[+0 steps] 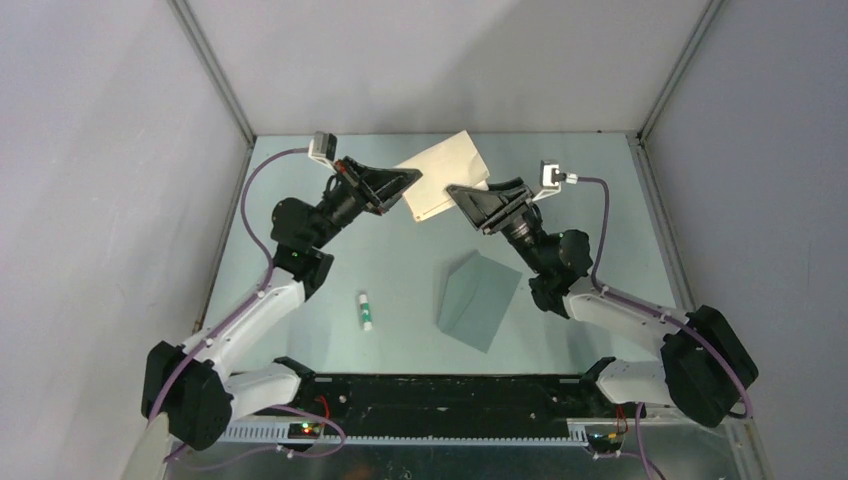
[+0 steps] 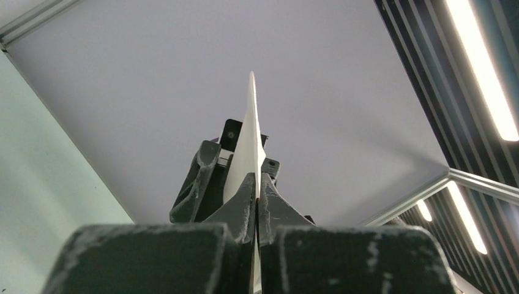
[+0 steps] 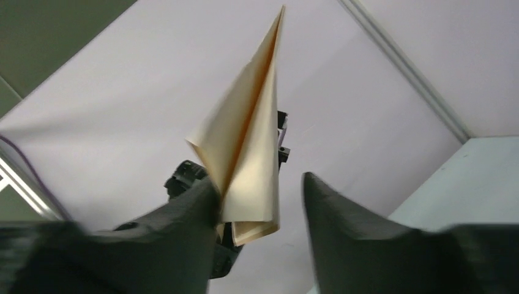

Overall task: Place the letter into the envelope and seal it
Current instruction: Adjust the letter.

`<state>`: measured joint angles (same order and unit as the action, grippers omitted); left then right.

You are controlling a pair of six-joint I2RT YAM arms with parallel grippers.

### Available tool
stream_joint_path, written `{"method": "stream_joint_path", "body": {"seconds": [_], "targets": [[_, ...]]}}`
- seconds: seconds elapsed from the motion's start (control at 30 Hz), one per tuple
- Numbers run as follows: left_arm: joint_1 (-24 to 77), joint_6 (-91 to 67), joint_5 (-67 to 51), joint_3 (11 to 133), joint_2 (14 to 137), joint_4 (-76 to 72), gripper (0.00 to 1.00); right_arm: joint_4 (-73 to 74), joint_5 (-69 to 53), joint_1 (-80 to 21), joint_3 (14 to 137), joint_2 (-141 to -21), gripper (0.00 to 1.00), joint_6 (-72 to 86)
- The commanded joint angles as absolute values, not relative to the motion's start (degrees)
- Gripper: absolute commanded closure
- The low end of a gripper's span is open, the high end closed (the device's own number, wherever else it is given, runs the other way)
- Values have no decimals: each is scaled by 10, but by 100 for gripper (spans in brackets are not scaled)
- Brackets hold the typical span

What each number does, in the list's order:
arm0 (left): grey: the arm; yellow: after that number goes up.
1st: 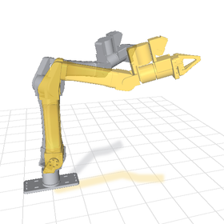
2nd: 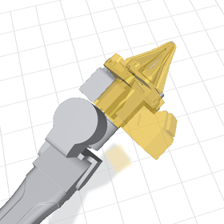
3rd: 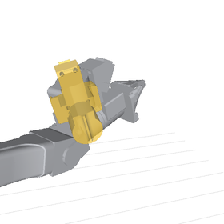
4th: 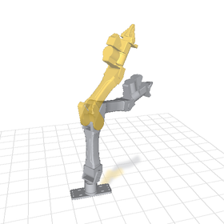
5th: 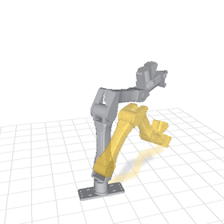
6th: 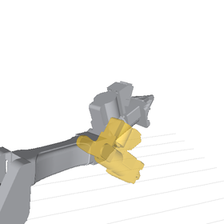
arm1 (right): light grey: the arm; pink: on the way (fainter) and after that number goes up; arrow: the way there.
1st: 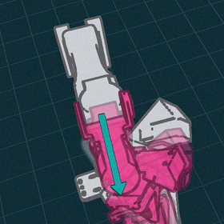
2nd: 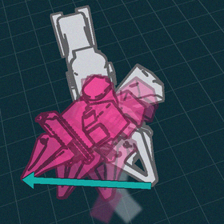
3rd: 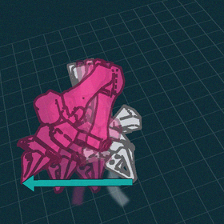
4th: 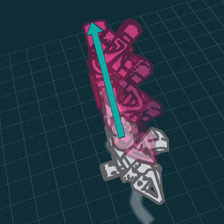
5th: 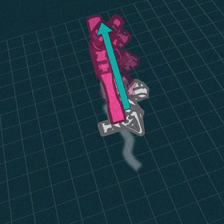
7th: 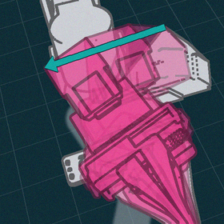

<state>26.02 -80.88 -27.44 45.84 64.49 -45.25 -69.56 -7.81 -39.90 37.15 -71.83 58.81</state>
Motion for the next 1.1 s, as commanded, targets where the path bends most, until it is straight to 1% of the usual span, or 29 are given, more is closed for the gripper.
{"method": "stream_joint_path", "body": {"seconds": [0.0,0.03,0.07,0.1,0.13,0.17,0.23,0.27,0.3,0.33,0.37,0.4,0.43,0.47,0.5,0.53,0.57,0.6,0.63,0.67,0.8,0.83,0.87,0.93,1.07], "targets": [[261,-788,-283,463,623,-449,100,-750,-87,-394,401,-734,54,601],[261,-786,-283,464,622,-445,100,-754,-86,-393,401,-736,60,603],[261,-782,-284,464,620,-439,100,-756,-86,-392,402,-737,64,604],[261,-777,-284,464,620,-432,100,-758,-86,-391,402,-738,74,605],[261,-776,-285,464,619,-430,100,-757,-86,-387,401,-739,81,609],[260,-774,-285,463,619,-425,100,-751,-85,-385,402,-738,91,613],[261,-771,-287,459,618,-420,100,-732,-83,-377,402,-732,100,626],[261,-770,-288,458,616,-417,98,-725,-85,-369,402,-729,100,634],[260,-763,-291,461,616,-401,82,-697,-87,-364,402,-719,100,638],[260,-756,-293,464,615,-384,70,-644,-91,-351,402,-710,100,654],[257,-731,-299,478,613,-341,43,-611,-99,-341,402,-689,100,663],[252,-711,-300,489,610,-305,31,-540,-107,-318,402,-678,100,669],[249,-663,-296,513,601,-206,14,-503,-128,-306,402,-651,100,664],[248,-633,-270,523,596,-164,7,-432,-137,-282,401,-636,100,646],[248,-574,-250,542,584,-76,2,-390,-150,-258,401,-601,100,618],[247,-550,-213,548,580,-40,1,-308,-154,-246,402,-584,100,599],[247,-510,-199,556,575,21,1,-264,-159,-224,407,-547,100,557],[247,-483,-180,559,576,66,0,-164,-160,-213,414,-530,100,536],[247,-473,-177,560,583,80,0,-115,-170,-187,430,-506,100,493],[249,-459,-181,558,588,97,0,-21,-180,-173,438,-490,100,473],[268,-432,-210,523,638,112,0,178,-260,-86,466,-465,100,385],[274,-423,-212,519,662,118,2,207,-277,-66,472,-462,100,360],[290,-399,-215,521,678,137,7,254,-283,-58,475,-456,100,348],[318,-356,-218,541,740,171,13,305,-291,-42,479,-445,100,324],[371,-297,-232,576,836,210,19,344,-312,-22,480,-432,100,307]]}}
